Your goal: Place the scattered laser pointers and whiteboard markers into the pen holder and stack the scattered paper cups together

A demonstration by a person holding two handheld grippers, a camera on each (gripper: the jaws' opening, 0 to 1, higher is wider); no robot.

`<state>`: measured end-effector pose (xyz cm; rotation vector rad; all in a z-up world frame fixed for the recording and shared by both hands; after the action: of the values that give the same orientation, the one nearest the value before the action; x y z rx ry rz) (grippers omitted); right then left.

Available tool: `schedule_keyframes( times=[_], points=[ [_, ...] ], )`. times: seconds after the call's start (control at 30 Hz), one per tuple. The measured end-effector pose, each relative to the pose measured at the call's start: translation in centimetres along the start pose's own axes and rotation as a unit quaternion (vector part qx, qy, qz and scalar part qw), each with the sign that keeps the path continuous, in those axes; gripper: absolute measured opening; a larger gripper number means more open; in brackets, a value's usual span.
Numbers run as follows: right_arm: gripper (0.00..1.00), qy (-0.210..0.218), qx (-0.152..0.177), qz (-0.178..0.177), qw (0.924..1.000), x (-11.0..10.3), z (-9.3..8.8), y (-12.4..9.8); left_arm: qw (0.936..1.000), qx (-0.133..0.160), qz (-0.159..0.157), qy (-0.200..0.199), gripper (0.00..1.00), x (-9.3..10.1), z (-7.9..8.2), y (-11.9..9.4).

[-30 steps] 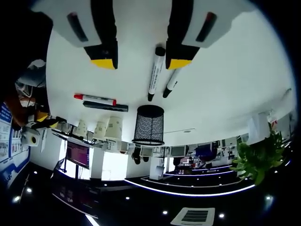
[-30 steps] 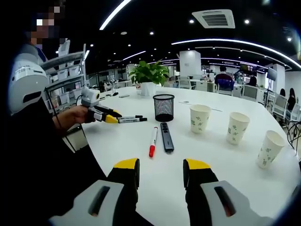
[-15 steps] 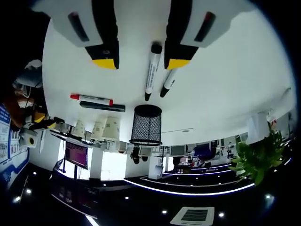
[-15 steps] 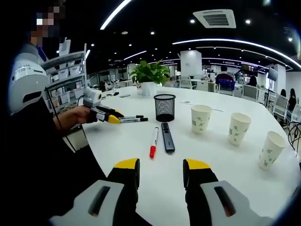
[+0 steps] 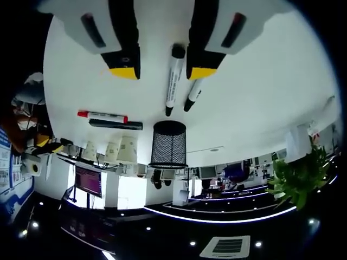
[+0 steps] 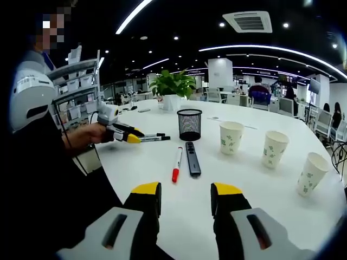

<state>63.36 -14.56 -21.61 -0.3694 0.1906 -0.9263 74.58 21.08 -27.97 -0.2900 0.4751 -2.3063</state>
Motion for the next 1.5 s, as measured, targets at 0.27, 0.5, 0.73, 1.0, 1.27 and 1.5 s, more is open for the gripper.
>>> schedule_keyframes(
  times=[0.27,0.5,0.73,1.0,1.27,1.5],
  points=[
    [0.37,0.001,0.002,0.002,1.0,-0.1,0.1,-0.1,1.0,0.003,0.009,0.003,0.32,-0.4,-0.2,0.3],
    [0.37,0.001,0.004,0.003,1.0,-0.2,0.3,-0.1,0.9999,0.001,0.012,0.011,0.32,-0.4,-0.3,0.4],
    [0.35,-0.002,0.002,0.007,1.0,-0.4,0.3,0.2,0.9998,-0.003,0.013,0.013,0.32,-0.5,-0.7,0.4],
    [0.35,-0.002,0.0,0.011,0.9999,-0.6,0.2,0.3,0.9998,-0.008,0.012,0.013,0.32,-0.5,-0.9,0.6],
    [0.35,-0.003,0.002,0.013,0.9999,-0.6,0.4,0.4,0.9998,-0.009,0.011,0.012,0.32,-0.5,-1.0,0.7],
    [0.35,0.0,0.001,0.016,0.9999,-0.7,0.2,0.8,0.9999,-0.004,0.012,0.007,0.32,-0.7,-1.1,1.0]
  ],
)
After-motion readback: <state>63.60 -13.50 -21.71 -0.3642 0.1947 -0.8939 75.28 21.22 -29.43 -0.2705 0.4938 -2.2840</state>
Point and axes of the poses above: the point that each gripper's makers call its tool centre point, and the gripper's own axes: y roughly forward along the fingers, x roughly to its right, z roughly out of its top, the point moved 5 cm from there along -y, roughly backward along the fingers, and after that the axes turned 3 degrees about -z, right-handed, at the moved point
